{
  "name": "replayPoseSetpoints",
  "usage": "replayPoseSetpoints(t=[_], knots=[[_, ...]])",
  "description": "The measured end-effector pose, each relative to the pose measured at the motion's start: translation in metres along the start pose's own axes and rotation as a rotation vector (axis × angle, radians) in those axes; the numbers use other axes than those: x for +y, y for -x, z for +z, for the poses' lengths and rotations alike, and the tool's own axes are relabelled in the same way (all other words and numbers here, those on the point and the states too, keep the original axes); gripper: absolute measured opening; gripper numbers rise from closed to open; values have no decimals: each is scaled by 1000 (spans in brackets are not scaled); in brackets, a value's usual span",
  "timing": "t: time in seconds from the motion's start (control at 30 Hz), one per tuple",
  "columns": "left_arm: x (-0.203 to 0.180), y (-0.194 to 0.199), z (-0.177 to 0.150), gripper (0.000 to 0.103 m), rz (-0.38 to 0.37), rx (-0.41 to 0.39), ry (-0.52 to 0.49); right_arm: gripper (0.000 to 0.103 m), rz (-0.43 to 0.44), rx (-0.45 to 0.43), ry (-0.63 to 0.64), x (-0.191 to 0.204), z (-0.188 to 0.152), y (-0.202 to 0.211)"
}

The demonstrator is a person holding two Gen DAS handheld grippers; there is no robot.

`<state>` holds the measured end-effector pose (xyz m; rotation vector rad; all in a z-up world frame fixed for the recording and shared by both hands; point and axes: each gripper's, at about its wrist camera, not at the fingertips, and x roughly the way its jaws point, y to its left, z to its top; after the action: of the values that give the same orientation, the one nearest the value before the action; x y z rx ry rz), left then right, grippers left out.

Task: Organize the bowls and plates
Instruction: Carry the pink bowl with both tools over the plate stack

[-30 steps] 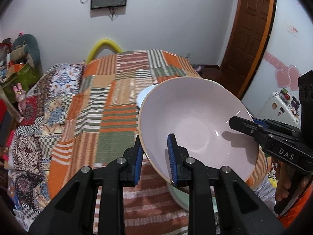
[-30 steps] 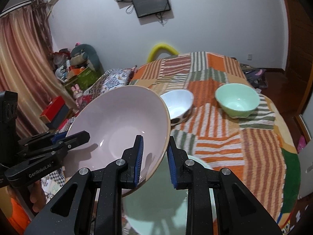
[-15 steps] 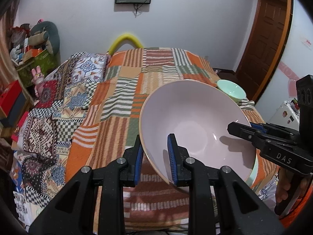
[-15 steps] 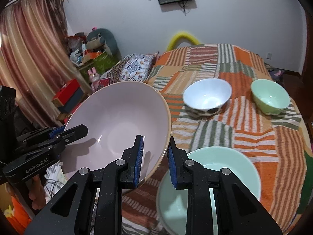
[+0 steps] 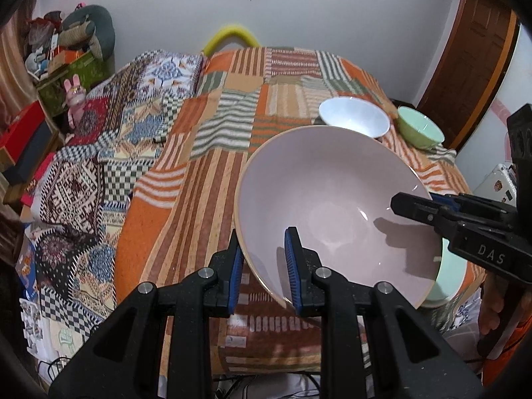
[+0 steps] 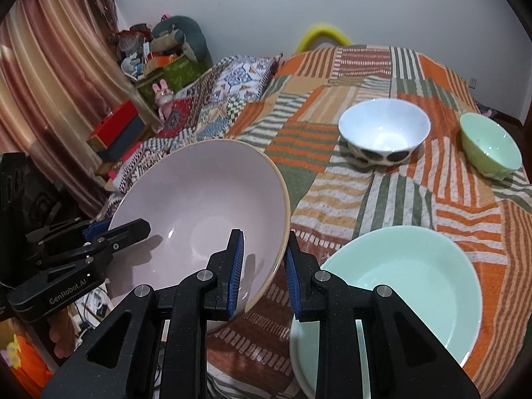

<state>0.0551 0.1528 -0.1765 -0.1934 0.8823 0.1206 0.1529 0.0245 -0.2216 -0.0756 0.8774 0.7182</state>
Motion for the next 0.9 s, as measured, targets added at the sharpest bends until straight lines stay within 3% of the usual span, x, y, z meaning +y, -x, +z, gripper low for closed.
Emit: replayPoseSetpoints(t=[0.5,0.9], knots=[[16,-47,-21,24,-16,121,49,22,-30,127,3,0,-14,-36],[16,-65,-27,24,-9,164,43,22,-31,165,-7,-7,-20,-50]])
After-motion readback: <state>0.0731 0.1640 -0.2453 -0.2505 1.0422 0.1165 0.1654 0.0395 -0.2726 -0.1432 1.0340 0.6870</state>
